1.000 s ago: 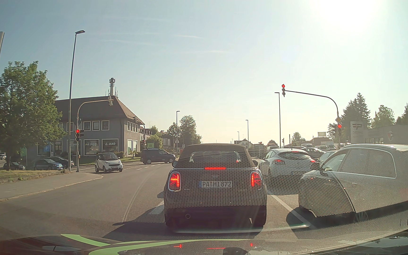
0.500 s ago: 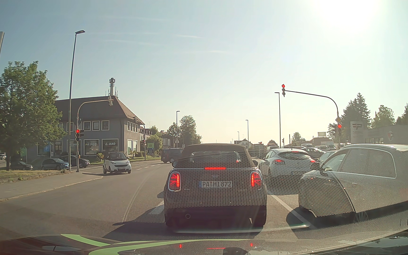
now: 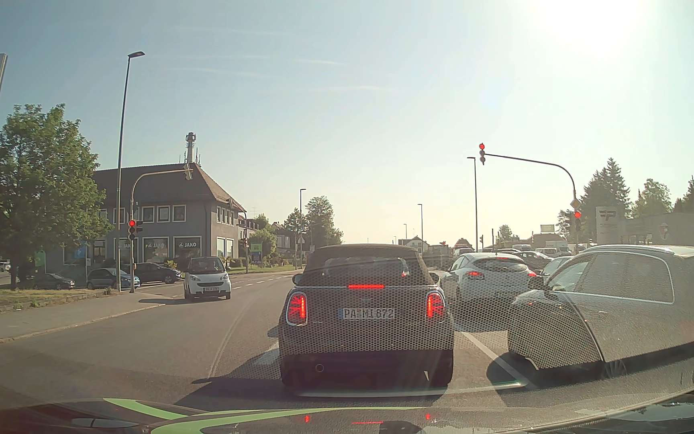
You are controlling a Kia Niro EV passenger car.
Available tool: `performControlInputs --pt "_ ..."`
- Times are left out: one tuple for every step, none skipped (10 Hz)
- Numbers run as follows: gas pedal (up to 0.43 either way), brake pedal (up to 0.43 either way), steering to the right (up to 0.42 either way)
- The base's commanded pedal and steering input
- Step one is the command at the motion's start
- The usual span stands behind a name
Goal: Follow the waypoints while adhering to traffic rules and regulations
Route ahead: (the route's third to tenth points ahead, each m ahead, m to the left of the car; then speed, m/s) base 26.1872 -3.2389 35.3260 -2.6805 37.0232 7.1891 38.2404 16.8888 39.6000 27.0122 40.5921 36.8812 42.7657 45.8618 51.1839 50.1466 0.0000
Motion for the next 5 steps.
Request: performControlInputs --pt "0.000 0.293 -0.005" --pt "0.000 0.293 -0.005" --pt "0.000 0.293 -0.005" --pt "0.000 0.293 -0.005" --pt "0.000 0.293 -0.005"
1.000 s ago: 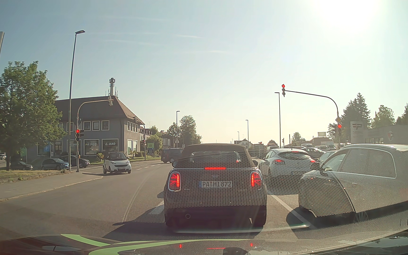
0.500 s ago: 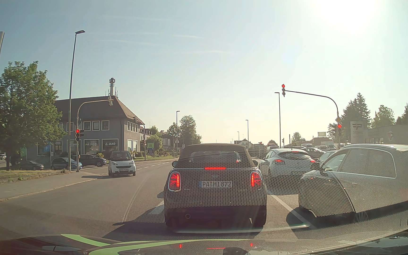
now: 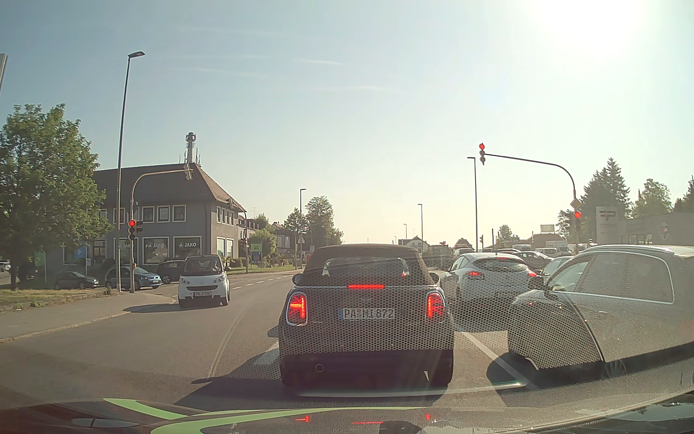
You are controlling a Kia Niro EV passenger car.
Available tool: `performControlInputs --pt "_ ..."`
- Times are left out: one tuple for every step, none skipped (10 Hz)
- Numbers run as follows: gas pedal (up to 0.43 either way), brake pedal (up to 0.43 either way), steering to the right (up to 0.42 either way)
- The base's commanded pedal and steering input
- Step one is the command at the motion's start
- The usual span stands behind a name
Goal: Follow the waypoints while adhering to traffic rules and regulations
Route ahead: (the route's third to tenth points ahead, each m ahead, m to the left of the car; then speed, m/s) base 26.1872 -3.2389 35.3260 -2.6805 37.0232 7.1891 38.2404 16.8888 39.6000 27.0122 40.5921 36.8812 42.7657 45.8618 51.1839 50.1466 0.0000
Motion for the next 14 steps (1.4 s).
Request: performControlInputs --pt "0.000 0.299 -0.005" --pt "0.000 0.299 -0.005" --pt "0.000 0.293 -0.005" --pt "0.000 0.293 -0.005" --pt "0.000 0.299 -0.006" --pt "0.000 0.293 -0.006" --pt "0.000 0.293 -0.005" --pt "0.000 0.293 -0.005" --pt "0.000 0.299 -0.005" --pt "0.000 0.293 -0.005" --pt "0.000 0.293 -0.005" --pt "0.000 0.293 -0.005" --pt "0.000 0.299 -0.006" --pt "0.000 0.293 -0.005"
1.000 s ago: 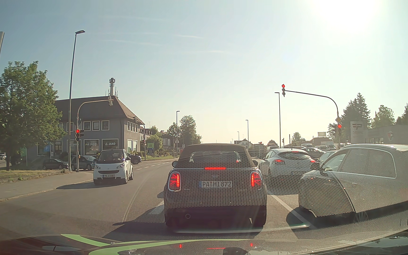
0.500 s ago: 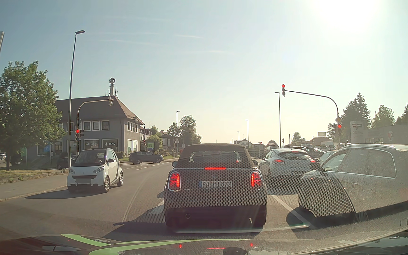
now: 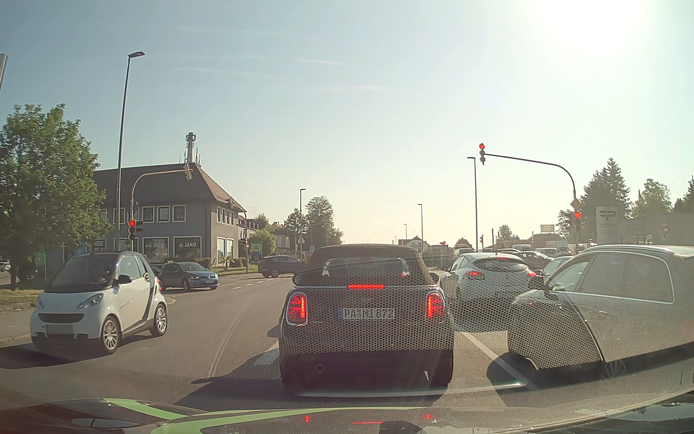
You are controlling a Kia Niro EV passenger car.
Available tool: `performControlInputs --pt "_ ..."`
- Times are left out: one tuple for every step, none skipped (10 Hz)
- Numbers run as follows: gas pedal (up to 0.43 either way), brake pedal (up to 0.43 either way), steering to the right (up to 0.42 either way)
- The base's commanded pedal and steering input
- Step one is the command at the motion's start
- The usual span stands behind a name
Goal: Follow the waypoints while adhering to traffic rules and regulations
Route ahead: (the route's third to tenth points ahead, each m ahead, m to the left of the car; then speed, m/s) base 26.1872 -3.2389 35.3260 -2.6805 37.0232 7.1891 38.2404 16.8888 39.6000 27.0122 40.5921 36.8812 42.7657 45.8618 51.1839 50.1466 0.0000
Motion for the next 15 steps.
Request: performControlInputs --pt "0.000 0.293 -0.005" --pt "0.000 0.293 -0.005" --pt "0.000 0.293 -0.005" --pt "0.000 0.293 -0.005" --pt "0.000 0.293 -0.005" --pt "0.000 0.293 -0.005" --pt "0.000 0.293 -0.005" --pt "0.000 0.293 -0.005" --pt "0.000 0.293 -0.005" --pt "0.000 0.299 -0.005" --pt "0.000 0.293 -0.005" --pt "0.000 0.299 -0.005" --pt "0.000 0.299 -0.005" --pt "0.000 0.293 -0.005" --pt "0.000 0.293 -0.005"
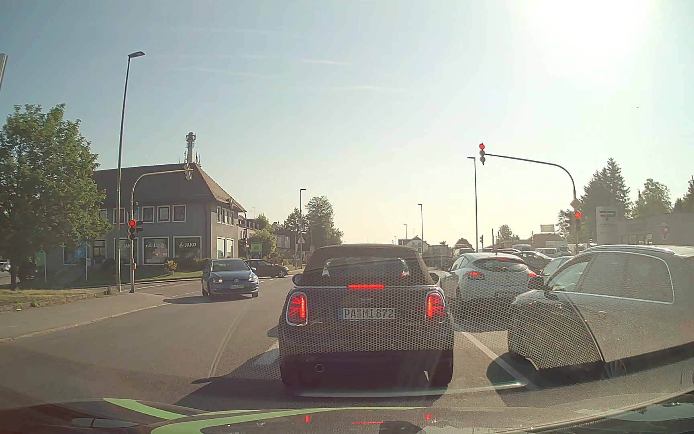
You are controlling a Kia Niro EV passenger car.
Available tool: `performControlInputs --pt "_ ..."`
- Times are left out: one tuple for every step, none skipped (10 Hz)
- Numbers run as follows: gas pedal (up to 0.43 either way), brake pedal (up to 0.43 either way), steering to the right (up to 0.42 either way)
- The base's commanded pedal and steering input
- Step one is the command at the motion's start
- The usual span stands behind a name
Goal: Follow the waypoints while adhering to traffic rules and regulations
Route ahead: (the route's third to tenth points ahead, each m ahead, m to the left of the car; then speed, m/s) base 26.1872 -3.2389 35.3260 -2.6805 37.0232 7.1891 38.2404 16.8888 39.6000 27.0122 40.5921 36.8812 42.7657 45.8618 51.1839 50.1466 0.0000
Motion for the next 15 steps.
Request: performControlInputs --pt "0.000 0.293 -0.005" --pt "0.000 0.293 -0.005" --pt "0.000 0.293 -0.005" --pt "0.000 0.293 -0.006" --pt "0.000 0.293 -0.005" --pt "0.000 0.293 -0.005" --pt "0.000 0.299 -0.005" --pt "0.000 0.299 -0.005" --pt "0.000 0.293 -0.005" --pt "0.000 0.293 -0.005" --pt "0.000 0.293 -0.005" --pt "0.000 0.299 -0.005" --pt "0.000 0.293 -0.005" --pt "0.000 0.299 -0.005" --pt "0.000 0.293 -0.005"
